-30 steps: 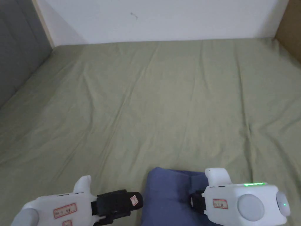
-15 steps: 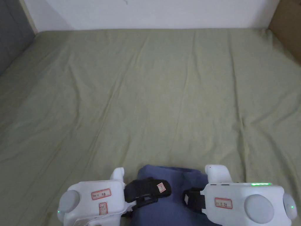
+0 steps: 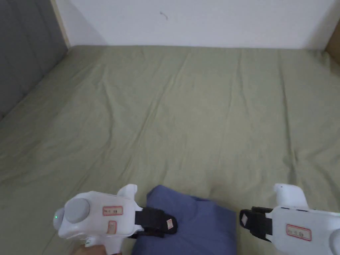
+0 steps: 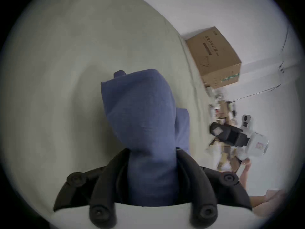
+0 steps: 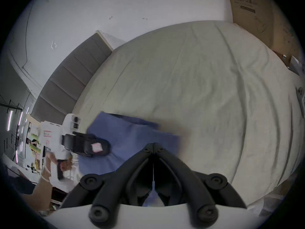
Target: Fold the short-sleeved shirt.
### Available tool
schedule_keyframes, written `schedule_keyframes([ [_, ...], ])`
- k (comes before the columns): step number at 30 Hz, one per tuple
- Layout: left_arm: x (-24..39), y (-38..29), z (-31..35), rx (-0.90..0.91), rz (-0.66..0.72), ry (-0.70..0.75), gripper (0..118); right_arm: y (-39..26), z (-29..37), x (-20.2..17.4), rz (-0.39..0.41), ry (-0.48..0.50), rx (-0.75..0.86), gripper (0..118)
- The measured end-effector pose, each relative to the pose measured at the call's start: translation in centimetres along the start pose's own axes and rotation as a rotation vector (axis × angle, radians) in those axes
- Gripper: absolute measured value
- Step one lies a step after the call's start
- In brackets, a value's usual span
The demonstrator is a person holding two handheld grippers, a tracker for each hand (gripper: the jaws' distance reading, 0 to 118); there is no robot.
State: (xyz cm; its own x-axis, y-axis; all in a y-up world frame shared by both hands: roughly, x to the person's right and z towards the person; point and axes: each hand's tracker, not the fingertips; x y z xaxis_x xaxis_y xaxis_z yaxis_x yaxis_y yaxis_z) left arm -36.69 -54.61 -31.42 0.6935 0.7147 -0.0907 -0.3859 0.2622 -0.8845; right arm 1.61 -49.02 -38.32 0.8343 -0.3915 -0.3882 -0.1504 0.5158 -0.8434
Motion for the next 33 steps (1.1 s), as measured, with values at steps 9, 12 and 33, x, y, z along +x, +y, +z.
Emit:
schedule_keyframes([
  [9,-7.7,6.6,15.3,0.015,-0.167,0.716,29,0.5,-0.5,0.7,-0.041,-0.043,0.013,0],
  [12,-10.2,7.8,17.1,-0.020,-0.161,0.907,29,0.7,-1.3,0.5,-0.046,-0.054,0.005,0],
  [33,-1.5,3.2,19.2,0.278,-0.096,0.664,0,0.2,-0.2,0.1,-0.046,-0.023,0.002,0],
])
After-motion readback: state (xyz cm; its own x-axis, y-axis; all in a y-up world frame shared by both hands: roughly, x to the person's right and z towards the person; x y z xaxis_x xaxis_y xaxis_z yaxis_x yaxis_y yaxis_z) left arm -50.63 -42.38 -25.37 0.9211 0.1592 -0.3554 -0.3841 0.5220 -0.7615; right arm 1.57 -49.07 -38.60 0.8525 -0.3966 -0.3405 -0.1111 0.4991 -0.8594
